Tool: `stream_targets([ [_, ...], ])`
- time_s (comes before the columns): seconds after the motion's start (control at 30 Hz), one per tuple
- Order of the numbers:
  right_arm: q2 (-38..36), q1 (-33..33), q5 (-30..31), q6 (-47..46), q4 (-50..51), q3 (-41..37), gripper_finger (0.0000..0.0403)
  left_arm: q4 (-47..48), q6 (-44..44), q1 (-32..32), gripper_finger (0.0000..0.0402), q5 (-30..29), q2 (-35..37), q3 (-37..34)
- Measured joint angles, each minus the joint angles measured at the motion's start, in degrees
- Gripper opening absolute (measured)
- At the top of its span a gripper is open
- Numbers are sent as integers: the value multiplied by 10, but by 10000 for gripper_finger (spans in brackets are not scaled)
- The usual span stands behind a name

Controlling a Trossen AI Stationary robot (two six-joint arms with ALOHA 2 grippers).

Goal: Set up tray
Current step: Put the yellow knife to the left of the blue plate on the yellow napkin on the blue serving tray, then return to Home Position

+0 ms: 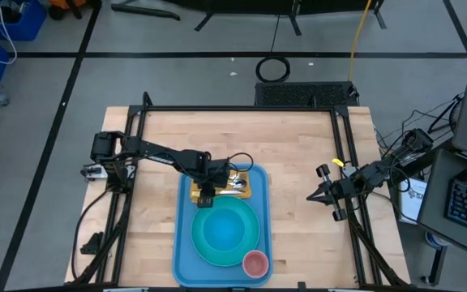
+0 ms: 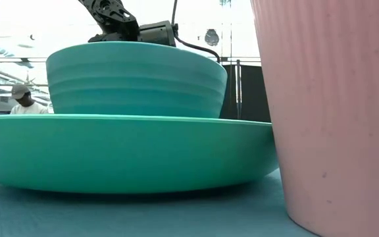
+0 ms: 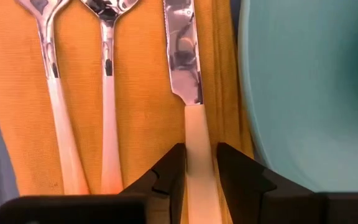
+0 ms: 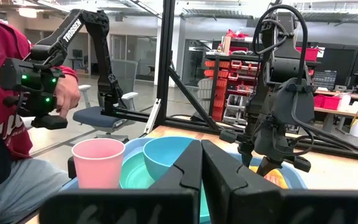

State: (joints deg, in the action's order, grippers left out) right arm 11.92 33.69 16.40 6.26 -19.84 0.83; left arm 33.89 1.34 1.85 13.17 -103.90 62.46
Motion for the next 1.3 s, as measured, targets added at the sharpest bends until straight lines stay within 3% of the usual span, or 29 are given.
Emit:
stream_targets([
  [0.37,0,0,0,0,0,0,0,-1,-4,-1,105,4,0,0],
  [0.77,0,0,0,0,0,0,0,3,-16,-5,202,2,4,0],
  [1.3,0,0,0,0,0,0,0,21,-34,-5,205,-2,30,0],
])
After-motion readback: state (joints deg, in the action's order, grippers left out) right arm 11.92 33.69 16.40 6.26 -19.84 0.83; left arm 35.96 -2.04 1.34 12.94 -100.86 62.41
